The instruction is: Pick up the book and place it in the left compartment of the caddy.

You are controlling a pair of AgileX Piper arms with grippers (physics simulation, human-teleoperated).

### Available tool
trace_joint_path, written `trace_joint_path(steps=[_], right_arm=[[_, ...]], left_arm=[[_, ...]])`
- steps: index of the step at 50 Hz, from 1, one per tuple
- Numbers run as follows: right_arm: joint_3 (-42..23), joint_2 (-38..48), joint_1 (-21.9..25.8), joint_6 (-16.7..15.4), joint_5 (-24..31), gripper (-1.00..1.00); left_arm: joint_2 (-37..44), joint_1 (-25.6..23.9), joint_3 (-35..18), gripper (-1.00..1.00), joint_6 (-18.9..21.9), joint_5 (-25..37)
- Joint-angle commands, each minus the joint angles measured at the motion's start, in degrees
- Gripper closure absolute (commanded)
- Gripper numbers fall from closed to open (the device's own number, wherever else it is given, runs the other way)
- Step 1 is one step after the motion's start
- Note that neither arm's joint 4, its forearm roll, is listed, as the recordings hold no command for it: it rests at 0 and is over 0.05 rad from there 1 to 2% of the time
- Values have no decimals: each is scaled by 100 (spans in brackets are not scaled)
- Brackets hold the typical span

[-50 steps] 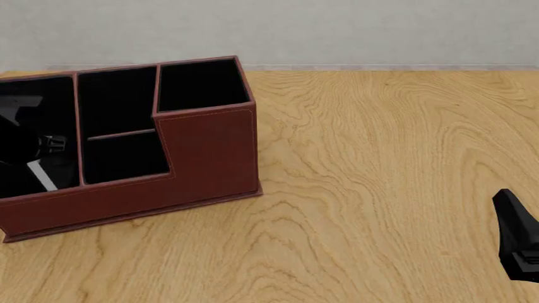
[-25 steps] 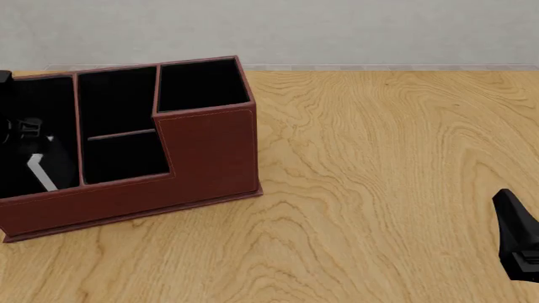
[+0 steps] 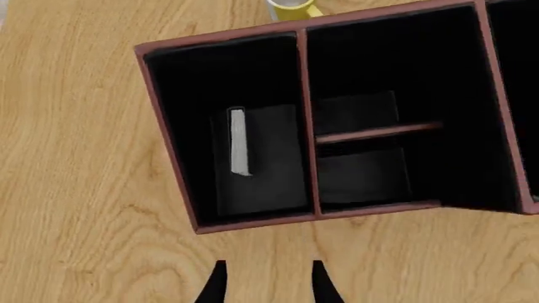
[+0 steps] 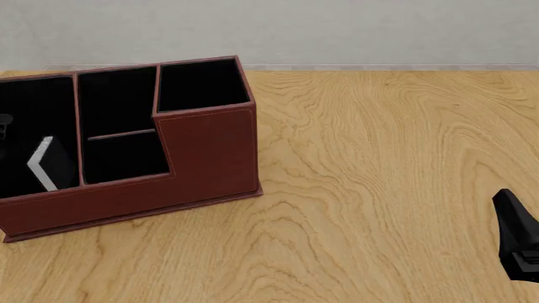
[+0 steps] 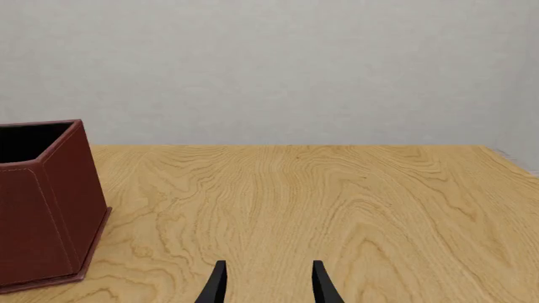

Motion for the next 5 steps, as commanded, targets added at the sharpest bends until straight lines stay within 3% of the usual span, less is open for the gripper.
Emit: trace_joint_path(steps=[1, 5], right_arm=[[23, -24, 0, 0, -1, -100], [23, -24, 0, 0, -1, -100]], left_arm=[[-1110, -235, 325, -100, -337, 602], [-1584, -363, 359, -100, -533, 999]])
